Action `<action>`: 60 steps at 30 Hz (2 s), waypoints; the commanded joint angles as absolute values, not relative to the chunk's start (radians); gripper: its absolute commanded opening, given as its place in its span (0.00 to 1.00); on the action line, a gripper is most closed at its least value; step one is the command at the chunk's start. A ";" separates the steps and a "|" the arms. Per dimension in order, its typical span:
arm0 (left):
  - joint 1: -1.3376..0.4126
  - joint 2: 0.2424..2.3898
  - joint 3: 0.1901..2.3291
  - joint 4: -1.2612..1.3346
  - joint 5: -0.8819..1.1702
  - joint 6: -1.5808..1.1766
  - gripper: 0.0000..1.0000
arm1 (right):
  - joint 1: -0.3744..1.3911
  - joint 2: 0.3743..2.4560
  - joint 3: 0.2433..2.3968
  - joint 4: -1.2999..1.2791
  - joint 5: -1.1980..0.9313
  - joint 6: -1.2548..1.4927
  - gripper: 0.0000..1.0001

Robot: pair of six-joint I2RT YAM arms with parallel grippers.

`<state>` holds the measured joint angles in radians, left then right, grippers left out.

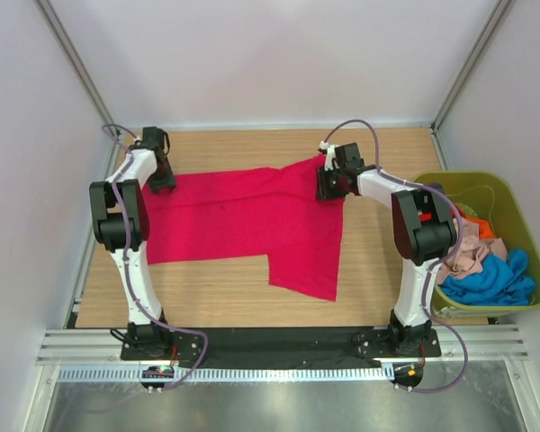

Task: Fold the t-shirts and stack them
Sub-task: Fold the tshirt

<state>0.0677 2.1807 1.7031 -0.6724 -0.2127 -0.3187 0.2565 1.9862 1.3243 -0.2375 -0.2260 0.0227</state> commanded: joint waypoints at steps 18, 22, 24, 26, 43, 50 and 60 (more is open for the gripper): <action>-0.169 1.476 1.265 -0.496 -0.006 -0.478 0.45 | 0.391 1.851 1.304 -0.208 -0.092 -0.064 0.43; -0.169 1.364 1.145 -0.408 -0.021 -0.503 0.46 | 0.371 1.976 1.474 -0.293 -0.152 -0.112 0.46; -0.167 1.322 1.112 -0.396 -0.073 -0.486 0.46 | 0.364 2.012 1.538 -0.302 -0.185 -0.124 0.47; -0.167 1.284 1.072 -0.387 -0.139 -0.479 0.47 | 0.353 2.061 1.593 -0.308 -0.239 -0.143 0.47; -0.169 1.273 1.049 -0.348 -0.098 -0.502 0.47 | 0.337 2.241 1.761 -0.339 -0.311 -0.221 0.53; -0.169 1.276 1.049 -0.341 -0.080 -0.508 0.47 | 0.339 2.235 1.767 -0.356 -0.314 -0.221 0.30; -0.172 1.264 1.039 -0.337 -0.061 -0.515 0.47 | 0.337 2.169 1.724 -0.351 -0.313 -0.216 0.21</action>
<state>-0.1699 1.2808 1.0412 -0.3920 -0.0761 -0.4992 0.3374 2.2444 1.7260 -0.3637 -0.3096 -0.2100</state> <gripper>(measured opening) 0.472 0.184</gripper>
